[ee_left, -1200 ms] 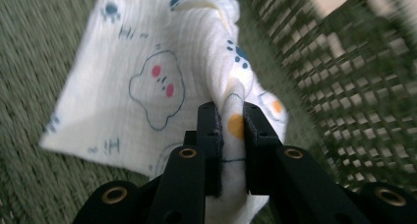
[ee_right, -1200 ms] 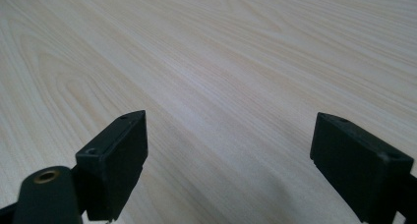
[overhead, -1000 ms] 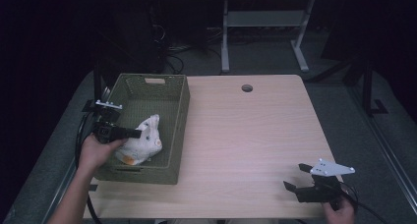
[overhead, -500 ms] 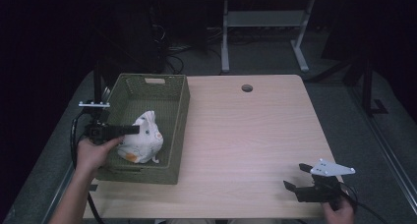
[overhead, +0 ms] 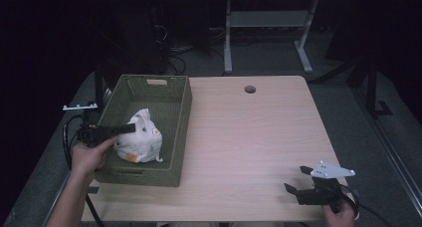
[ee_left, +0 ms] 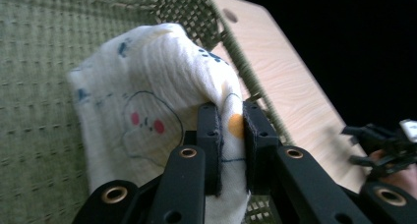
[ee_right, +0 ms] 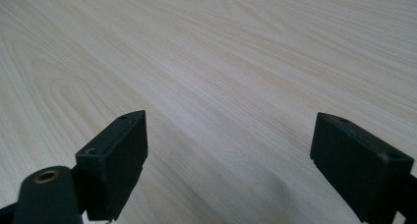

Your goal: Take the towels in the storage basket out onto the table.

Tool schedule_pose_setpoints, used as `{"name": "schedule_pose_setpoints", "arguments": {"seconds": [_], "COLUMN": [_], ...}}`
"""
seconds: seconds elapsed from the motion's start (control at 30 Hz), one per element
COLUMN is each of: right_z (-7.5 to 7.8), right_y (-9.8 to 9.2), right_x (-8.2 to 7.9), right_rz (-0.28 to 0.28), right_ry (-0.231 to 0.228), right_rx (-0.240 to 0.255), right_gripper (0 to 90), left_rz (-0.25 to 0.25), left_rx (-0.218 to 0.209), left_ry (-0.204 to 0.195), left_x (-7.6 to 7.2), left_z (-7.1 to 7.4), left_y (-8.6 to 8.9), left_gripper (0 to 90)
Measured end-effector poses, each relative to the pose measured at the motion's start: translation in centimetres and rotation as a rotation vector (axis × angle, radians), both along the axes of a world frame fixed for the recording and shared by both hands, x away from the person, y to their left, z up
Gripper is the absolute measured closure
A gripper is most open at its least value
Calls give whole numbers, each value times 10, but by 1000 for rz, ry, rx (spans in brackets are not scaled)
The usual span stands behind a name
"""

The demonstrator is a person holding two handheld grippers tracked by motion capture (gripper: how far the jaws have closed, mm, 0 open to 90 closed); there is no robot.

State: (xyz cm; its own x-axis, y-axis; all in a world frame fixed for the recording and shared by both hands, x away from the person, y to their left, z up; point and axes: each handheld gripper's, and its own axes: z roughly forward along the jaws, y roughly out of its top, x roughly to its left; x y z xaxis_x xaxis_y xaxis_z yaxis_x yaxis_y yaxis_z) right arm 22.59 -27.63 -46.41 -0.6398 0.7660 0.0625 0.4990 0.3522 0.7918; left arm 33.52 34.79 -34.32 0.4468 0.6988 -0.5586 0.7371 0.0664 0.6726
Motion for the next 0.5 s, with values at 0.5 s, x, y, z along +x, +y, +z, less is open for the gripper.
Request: {"name": "schedule_pose_setpoints", "arguments": {"seconds": [0.5], "right_z": [0], "right_y": [-3], "right_x": [1], "right_rz": [-9], "right_ry": [0], "right_rx": [3], "right_gripper": [140], "left_rz": [0], "left_rx": [-105], "left_ry": [-19], "left_x": [1], "left_z": [3], "left_y": [-2], "left_gripper": [802]}}
